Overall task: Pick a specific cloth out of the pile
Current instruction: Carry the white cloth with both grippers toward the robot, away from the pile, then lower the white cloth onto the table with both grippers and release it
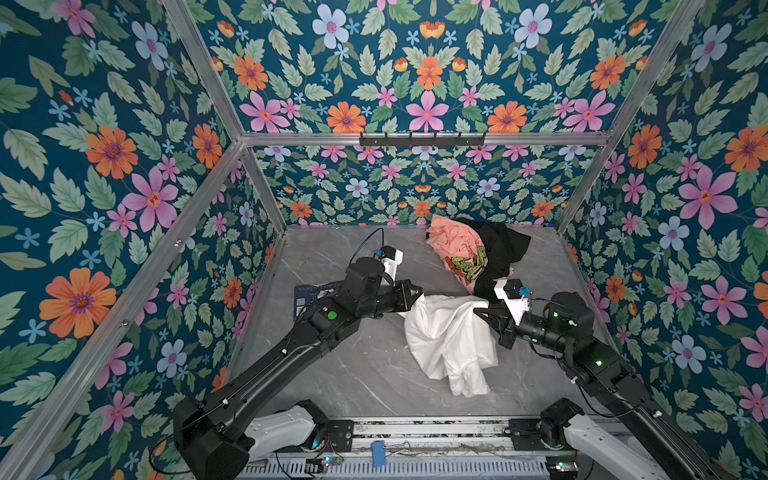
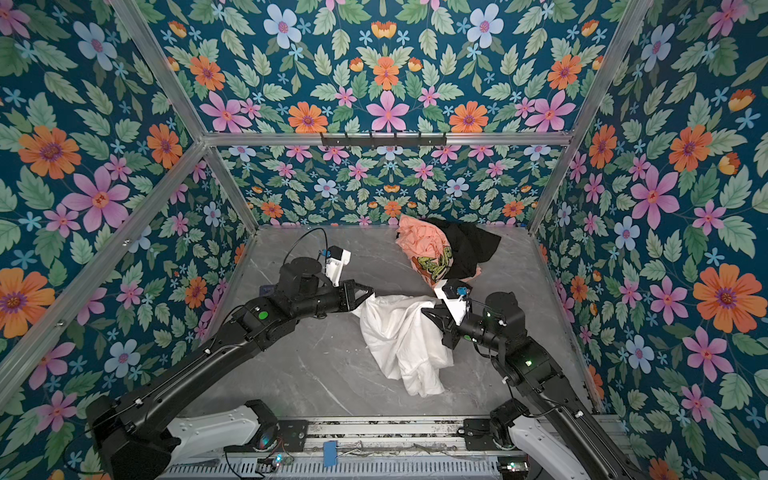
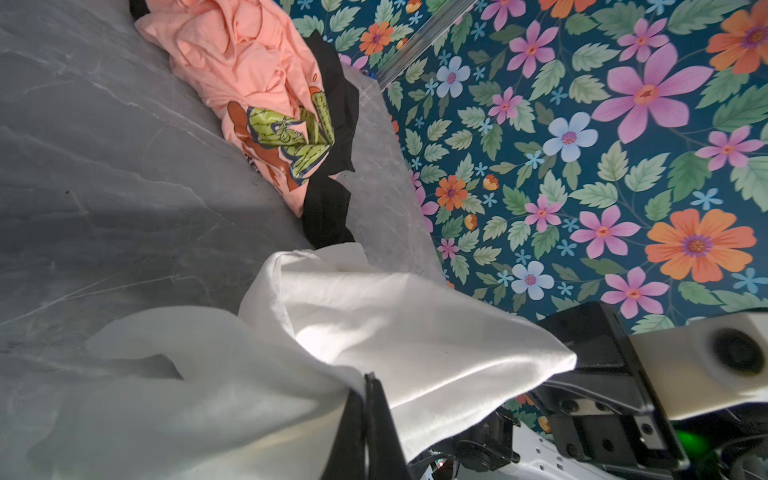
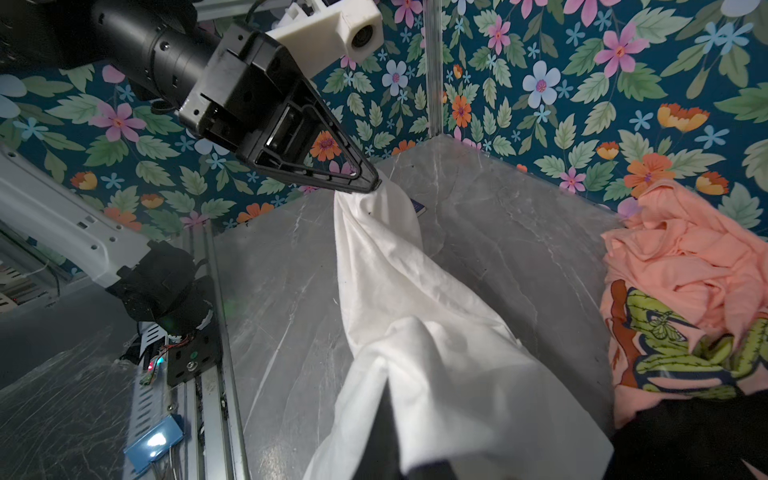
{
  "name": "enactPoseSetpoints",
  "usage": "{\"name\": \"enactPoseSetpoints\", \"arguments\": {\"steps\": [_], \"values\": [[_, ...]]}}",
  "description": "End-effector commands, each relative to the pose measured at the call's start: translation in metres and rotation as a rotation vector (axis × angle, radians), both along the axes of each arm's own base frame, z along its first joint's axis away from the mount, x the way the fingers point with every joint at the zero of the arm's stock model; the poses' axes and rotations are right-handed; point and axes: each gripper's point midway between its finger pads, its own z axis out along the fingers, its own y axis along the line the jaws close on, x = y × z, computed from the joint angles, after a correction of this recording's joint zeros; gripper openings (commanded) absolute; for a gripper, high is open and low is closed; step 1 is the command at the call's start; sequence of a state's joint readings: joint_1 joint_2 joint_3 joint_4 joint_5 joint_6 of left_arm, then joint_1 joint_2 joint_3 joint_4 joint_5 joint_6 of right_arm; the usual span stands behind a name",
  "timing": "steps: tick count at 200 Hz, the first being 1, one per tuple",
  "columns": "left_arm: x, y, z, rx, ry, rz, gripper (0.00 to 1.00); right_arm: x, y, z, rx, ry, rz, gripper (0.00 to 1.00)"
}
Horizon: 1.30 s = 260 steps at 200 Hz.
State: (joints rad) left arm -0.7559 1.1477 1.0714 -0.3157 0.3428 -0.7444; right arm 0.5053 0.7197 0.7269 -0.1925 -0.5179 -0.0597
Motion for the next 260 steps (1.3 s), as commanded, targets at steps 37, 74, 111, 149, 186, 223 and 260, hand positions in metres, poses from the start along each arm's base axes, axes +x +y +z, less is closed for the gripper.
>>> {"name": "enactPoseSetpoints", "arguments": {"steps": [37, 74, 111, 149, 186, 223, 260], "values": [[-0.009, 0.008, -0.045, 0.102, 0.073, -0.018, 0.0, 0.013, 0.018, -0.017, 0.018, 0.035, 0.003, 0.0], [-0.022, 0.016, -0.078, 0.144, 0.146, -0.03, 0.0, 0.02, 0.025, -0.037, 0.005, 0.083, 0.013, 0.0], [-0.031, 0.029, -0.106, 0.212, 0.188, -0.019, 0.0, 0.028, 0.031, -0.057, -0.014, 0.128, 0.012, 0.0], [-0.039, 0.038, -0.129, 0.245, 0.222, -0.019, 0.0, 0.033, 0.034, -0.079, -0.037, 0.185, 0.003, 0.0], [-0.049, 0.046, -0.15, 0.261, 0.253, -0.015, 0.0, 0.039, 0.033, -0.095, -0.041, 0.224, -0.028, 0.0], [-0.055, 0.053, -0.169, 0.258, 0.278, 0.003, 0.0, 0.046, 0.027, -0.114, -0.054, 0.26, -0.098, 0.0], [-0.062, 0.059, -0.19, 0.268, 0.307, 0.011, 0.0, 0.051, 0.025, -0.131, -0.057, 0.316, -0.136, 0.0]]}}
